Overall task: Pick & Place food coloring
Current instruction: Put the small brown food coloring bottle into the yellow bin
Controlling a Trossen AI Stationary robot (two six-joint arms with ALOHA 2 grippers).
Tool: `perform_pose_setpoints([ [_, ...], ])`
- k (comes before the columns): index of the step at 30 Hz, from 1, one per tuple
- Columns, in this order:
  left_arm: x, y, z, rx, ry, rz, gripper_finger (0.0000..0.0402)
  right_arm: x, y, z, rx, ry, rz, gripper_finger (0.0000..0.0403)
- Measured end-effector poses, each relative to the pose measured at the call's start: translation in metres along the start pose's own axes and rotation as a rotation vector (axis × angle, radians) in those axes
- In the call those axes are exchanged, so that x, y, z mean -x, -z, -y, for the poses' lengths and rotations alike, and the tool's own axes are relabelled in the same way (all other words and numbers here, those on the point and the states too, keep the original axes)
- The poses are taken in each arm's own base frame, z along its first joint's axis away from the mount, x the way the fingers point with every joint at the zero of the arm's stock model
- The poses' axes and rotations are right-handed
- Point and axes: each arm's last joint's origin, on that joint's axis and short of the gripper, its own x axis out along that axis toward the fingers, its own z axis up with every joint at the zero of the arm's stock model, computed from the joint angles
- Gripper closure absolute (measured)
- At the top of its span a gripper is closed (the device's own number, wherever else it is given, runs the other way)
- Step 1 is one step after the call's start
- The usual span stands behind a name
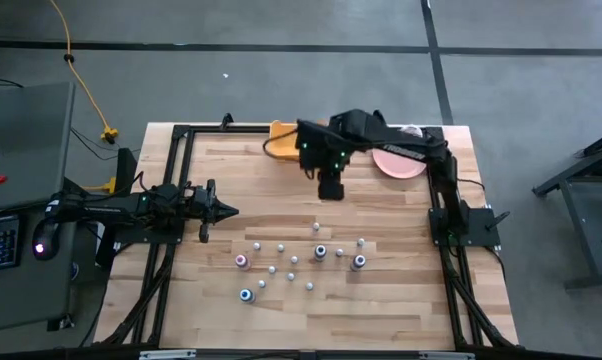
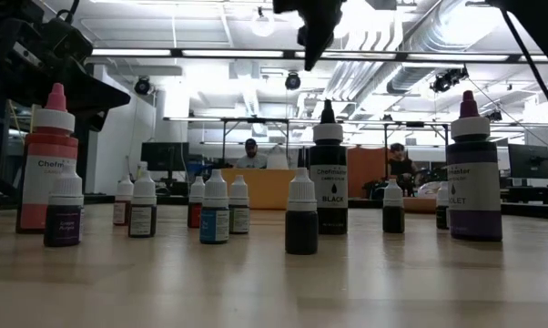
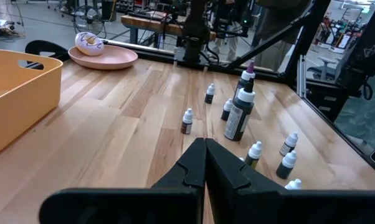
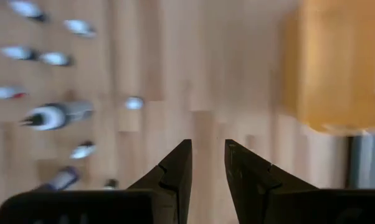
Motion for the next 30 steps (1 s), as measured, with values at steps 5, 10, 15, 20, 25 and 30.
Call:
perform_pose_setpoints([
  [5, 0.000, 0.000, 0.000, 0.000, 0.000, -0.001, 0.0401, -0.003, -0.003, -0.029, 0.001, -0.027, -0.009, 0.0318],
  [10, 0.000, 0.000, 0.000, 0.000, 0.001, 0.000, 0.0401, -0.031, 0.001, -0.044, -0.214, 0.008, -0.125, 0.0318],
  [15, 0.000, 0.000, 0.000, 0.000, 0.001, 0.000, 0.0401, -0.066, 0.003, -0.053, -0.397, 0.005, -0.169, 0.0318],
  [20, 0.000, 0.000, 0.000, 0.000, 0.001, -0.001, 0.0401, -0.097, 0.007, -0.058, -0.568, -0.015, -0.188, 0.0318],
  [25, 0.000, 0.000, 0.000, 0.000, 0.001, 0.000, 0.0401, -0.123, 0.011, -0.063, -0.694, -0.035, -0.184, 0.0310],
  [30, 0.000, 0.000, 0.000, 0.000, 0.002, -0.001, 0.0401, -0.147, 0.013, -0.067, -0.777, -0.071, -0.146, 0.0278],
])
